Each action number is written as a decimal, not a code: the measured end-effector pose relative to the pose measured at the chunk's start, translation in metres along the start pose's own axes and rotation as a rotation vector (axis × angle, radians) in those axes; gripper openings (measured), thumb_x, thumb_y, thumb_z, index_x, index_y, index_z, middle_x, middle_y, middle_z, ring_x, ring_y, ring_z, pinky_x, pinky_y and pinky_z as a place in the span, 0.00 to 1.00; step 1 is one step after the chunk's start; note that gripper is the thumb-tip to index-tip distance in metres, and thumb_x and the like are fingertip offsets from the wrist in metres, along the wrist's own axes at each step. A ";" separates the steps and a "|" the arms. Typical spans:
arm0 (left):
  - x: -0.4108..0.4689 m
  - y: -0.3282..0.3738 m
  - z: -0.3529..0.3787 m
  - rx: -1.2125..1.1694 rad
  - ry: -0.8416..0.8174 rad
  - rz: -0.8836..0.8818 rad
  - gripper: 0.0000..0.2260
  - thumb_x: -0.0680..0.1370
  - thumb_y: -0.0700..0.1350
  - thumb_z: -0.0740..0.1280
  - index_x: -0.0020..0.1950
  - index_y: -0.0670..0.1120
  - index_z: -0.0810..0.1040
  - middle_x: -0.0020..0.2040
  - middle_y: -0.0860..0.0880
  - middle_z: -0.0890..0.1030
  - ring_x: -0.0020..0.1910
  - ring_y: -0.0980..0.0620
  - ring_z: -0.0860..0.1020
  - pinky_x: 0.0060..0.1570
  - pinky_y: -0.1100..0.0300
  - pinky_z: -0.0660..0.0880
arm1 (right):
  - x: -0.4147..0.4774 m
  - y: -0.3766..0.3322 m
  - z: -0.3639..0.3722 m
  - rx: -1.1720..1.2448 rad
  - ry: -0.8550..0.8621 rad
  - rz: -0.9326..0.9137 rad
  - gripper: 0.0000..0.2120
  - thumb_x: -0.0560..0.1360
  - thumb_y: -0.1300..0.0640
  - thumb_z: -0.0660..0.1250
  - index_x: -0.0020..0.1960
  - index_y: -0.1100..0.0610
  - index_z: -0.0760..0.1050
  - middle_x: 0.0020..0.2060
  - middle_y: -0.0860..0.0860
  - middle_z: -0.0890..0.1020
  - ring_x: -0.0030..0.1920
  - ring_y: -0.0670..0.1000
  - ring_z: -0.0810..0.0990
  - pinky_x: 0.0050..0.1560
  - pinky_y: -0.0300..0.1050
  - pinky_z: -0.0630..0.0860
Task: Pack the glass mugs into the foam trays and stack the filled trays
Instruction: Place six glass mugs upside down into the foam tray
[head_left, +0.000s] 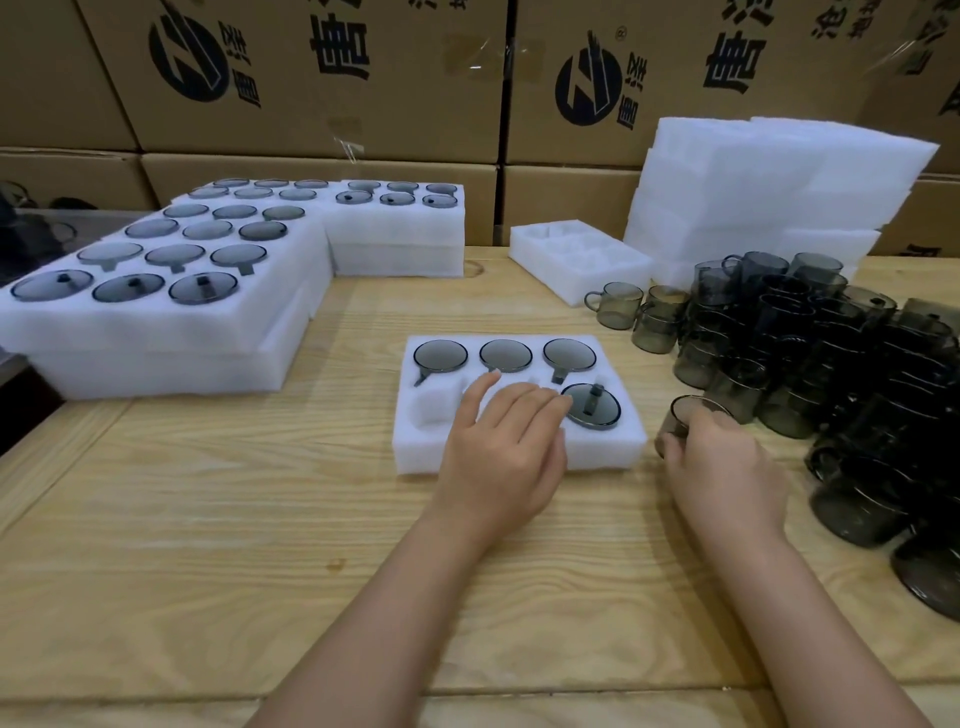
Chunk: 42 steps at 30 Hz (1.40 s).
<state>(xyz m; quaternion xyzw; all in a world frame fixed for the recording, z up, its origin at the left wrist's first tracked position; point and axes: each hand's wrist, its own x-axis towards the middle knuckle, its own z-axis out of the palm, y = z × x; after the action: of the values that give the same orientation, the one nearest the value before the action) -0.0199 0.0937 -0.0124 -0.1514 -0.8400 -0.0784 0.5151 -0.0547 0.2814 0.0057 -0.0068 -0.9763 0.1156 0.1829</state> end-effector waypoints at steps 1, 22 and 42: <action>-0.001 -0.001 -0.001 -0.034 0.013 -0.035 0.11 0.75 0.40 0.63 0.52 0.40 0.82 0.48 0.47 0.83 0.48 0.47 0.81 0.60 0.47 0.72 | 0.001 0.000 -0.003 0.034 0.007 0.001 0.03 0.76 0.57 0.63 0.47 0.56 0.72 0.47 0.55 0.78 0.46 0.60 0.75 0.37 0.46 0.64; 0.006 0.000 -0.013 -0.169 -0.040 -0.703 0.28 0.64 0.58 0.70 0.54 0.39 0.77 0.47 0.48 0.82 0.50 0.53 0.76 0.63 0.50 0.67 | -0.005 -0.095 0.003 0.980 0.050 -0.384 0.26 0.66 0.54 0.76 0.61 0.53 0.71 0.55 0.39 0.73 0.55 0.42 0.73 0.54 0.34 0.71; 0.005 -0.001 -0.008 -0.015 -0.096 -0.536 0.24 0.68 0.54 0.61 0.59 0.44 0.79 0.43 0.51 0.83 0.44 0.50 0.81 0.63 0.53 0.65 | 0.004 -0.083 0.005 0.794 -0.195 -0.462 0.21 0.74 0.54 0.68 0.66 0.53 0.70 0.56 0.41 0.75 0.54 0.38 0.71 0.50 0.19 0.61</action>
<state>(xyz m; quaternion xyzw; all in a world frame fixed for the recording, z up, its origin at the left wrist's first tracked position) -0.0159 0.0913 -0.0042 0.0692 -0.8729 -0.2110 0.4345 -0.0577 0.1995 0.0218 0.2921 -0.8451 0.4365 0.0995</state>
